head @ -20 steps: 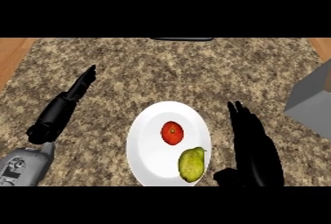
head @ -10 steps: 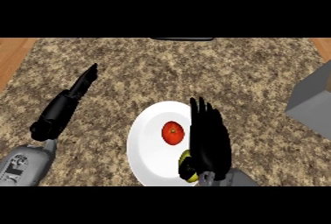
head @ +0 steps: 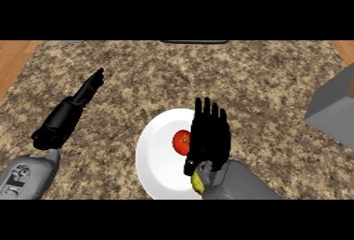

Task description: Pick the tomato from the plate and place it in the cardboard box

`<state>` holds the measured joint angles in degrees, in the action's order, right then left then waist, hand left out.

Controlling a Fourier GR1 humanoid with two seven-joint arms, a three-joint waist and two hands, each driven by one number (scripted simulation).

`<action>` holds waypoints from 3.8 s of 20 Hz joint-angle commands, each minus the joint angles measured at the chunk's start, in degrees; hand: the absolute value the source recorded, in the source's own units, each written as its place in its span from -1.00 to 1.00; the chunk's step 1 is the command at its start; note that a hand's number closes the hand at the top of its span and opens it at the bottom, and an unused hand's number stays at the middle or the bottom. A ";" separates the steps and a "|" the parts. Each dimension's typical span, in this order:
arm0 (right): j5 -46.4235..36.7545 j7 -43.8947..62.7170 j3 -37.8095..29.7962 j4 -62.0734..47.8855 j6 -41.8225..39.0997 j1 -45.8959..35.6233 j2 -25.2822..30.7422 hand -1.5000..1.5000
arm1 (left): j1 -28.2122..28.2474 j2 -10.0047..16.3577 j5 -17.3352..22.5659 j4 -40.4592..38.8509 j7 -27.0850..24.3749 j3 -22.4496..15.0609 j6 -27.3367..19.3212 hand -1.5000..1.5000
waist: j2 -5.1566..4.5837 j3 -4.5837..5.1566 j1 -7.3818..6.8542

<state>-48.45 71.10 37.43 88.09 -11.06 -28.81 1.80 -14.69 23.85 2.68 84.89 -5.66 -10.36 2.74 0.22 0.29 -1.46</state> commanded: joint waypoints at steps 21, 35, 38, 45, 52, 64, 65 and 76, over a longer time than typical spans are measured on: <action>6.87 14.12 1.37 -15.79 0.43 -9.22 -1.74 -1.00 | -0.28 -2.37 -1.80 0.25 0.90 -0.12 -0.13 0.00 | 0.06 -0.19 0.02; 6.60 14.14 5.91 -21.75 8.93 -4.66 -1.74 -1.00 | -0.03 -1.48 -1.23 -0.24 0.19 2.08 2.05 0.00 | -0.01 -0.22 0.88; 8.30 14.14 6.39 -22.13 9.95 -4.64 -1.74 -1.00 | -0.15 -1.38 -0.96 -0.89 -0.65 3.10 2.58 0.00 | -0.21 -0.25 0.64; 6.57 9.59 11.56 -24.45 11.60 -8.52 -1.74 1.00 | 0.24 -3.38 -2.65 3.64 2.93 2.19 1.56 0.00 | -0.16 -0.30 0.46; 1.65 -11.91 14.25 -18.79 10.11 -2.86 3.25 1.00 | 1.27 -0.06 -0.39 1.93 1.59 7.02 5.64 0.00 | -0.12 -0.30 1.44; 7.94 -57.74 15.24 15.78 17.97 7.82 36.83 1.00 | 3.26 -1.70 -1.76 1.77 0.64 6.29 3.66 0.00 | 0.21 -0.36 3.33; 9.71 -60.05 11.66 18.16 16.92 6.17 41.14 1.00 | 3.21 -3.18 -2.66 2.19 1.28 4.96 2.58 0.00 | 0.23 -0.35 3.50; 22.98 -50.40 -13.96 35.02 23.72 16.20 50.37 1.00 | 5.28 -1.90 -2.31 4.97 0.83 6.60 4.16 0.00 | 0.27 -0.30 3.16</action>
<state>-31.66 15.25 32.58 119.81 11.07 -13.96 51.49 -10.66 22.22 0.09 88.30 -4.84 -3.68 6.66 0.45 -0.03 1.96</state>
